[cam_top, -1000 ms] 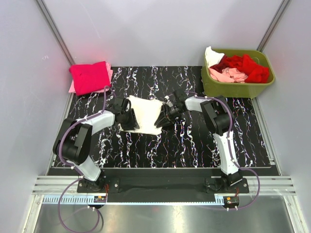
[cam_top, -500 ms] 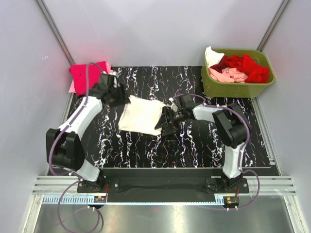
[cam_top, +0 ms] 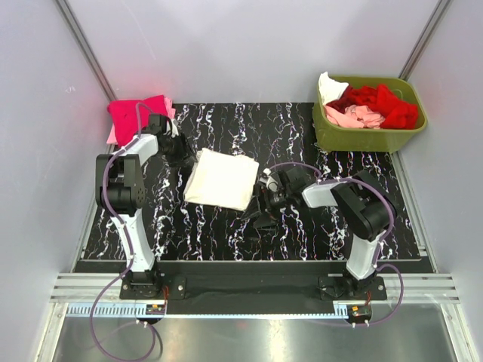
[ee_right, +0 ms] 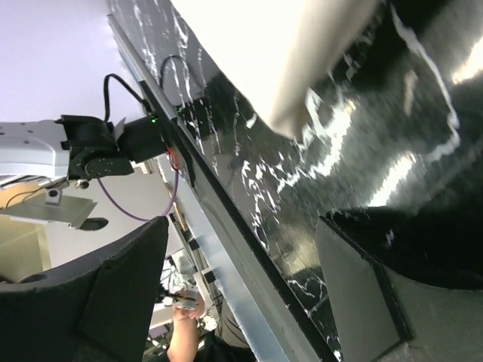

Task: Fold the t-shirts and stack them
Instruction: Neatly place the folded tshirt to the corner

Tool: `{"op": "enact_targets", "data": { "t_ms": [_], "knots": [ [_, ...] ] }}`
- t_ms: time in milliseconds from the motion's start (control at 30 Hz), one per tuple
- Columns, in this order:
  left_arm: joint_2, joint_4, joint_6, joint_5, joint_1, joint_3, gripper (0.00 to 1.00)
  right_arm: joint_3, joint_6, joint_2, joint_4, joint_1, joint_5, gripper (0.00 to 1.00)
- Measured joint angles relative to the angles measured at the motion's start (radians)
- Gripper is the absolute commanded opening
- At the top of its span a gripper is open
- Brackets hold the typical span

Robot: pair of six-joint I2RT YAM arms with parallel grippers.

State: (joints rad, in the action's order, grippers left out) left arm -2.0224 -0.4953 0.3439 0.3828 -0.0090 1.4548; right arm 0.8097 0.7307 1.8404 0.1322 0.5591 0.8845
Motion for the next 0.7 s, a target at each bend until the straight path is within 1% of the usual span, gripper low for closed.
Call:
{"op": "enact_targets", "data": {
  "t_ms": [133,167,267,400,567,700],
  "knots": [
    [-0.060,0.028,0.000,0.058,0.005,0.029,0.60,0.025,0.002,0.033,0.030,0.000,0.023,0.88],
    [-0.072,0.038,0.002,0.069,0.005,0.038,0.64,0.027,0.002,0.035,0.032,0.000,0.026,0.88],
    [-0.094,0.082,0.015,0.108,0.005,0.049,0.72,0.032,0.002,0.043,0.037,0.000,0.037,0.88],
    [-0.099,0.146,0.047,0.143,0.005,0.040,0.74,0.040,0.002,0.058,0.043,0.000,0.057,0.88],
    [-0.104,0.209,0.074,0.177,0.005,0.018,0.74,0.050,0.003,0.072,0.048,0.000,0.074,0.89],
    [-0.107,0.229,0.083,0.197,0.015,0.011,0.68,0.056,0.003,0.084,0.055,0.000,0.090,0.89]
  ]
}}
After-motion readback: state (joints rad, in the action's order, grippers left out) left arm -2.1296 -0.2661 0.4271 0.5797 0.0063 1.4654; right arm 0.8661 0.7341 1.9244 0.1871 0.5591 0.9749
